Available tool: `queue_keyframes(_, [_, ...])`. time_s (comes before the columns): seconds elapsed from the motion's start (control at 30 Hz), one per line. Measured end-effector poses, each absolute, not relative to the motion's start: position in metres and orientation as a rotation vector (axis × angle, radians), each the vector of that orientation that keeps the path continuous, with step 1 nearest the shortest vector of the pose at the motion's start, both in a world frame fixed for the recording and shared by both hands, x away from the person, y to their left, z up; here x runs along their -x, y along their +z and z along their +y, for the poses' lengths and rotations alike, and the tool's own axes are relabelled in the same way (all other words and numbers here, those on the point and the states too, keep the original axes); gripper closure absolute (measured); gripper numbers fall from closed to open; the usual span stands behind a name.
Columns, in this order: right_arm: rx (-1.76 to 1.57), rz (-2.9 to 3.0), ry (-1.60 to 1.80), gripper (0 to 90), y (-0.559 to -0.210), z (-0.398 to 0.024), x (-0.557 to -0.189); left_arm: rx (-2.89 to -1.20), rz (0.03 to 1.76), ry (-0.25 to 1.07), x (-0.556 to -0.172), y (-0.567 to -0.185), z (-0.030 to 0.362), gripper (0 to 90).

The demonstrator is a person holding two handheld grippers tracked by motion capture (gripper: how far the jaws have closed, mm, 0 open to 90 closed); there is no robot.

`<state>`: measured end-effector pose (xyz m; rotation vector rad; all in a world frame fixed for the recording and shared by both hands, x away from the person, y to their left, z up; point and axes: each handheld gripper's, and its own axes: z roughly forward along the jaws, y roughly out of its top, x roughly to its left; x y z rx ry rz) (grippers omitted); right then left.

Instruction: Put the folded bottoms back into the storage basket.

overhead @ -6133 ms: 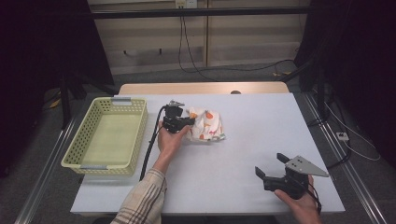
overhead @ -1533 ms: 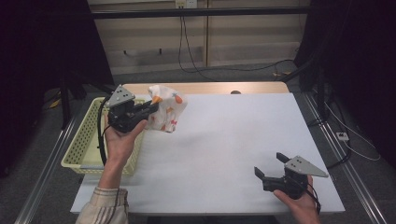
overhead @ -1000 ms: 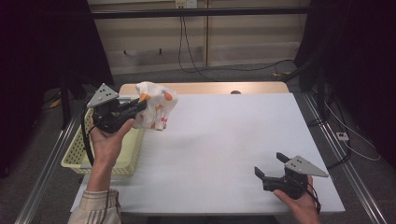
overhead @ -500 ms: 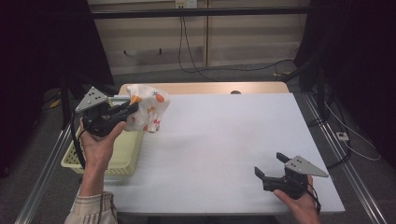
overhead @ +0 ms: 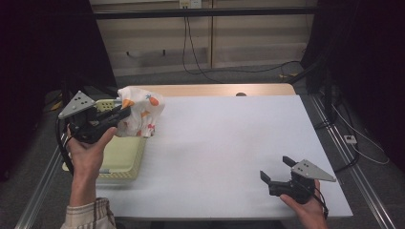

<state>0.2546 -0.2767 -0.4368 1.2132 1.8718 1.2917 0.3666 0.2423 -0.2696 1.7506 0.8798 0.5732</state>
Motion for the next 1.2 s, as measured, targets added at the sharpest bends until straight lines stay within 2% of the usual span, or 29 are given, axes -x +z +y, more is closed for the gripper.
queue_keyframes(0.3, [-1.214,1.872,1.289,4.0,-0.437,-0.276,-0.254,-1.731,0.898,0.635,-0.359,-0.263,0.259,81.6])
queue_keyframes(0.87, [-1.215,1.872,1.285,3.9,-0.437,-0.277,-0.254,-1.734,0.96,0.656,-0.355,-0.266,0.282,81.6])
queue_keyframes(1.2, [-1.213,1.874,1.286,3.9,-0.437,-0.277,-0.254,-1.769,1.03,0.651,-0.37,-0.287,0.292,81.6])
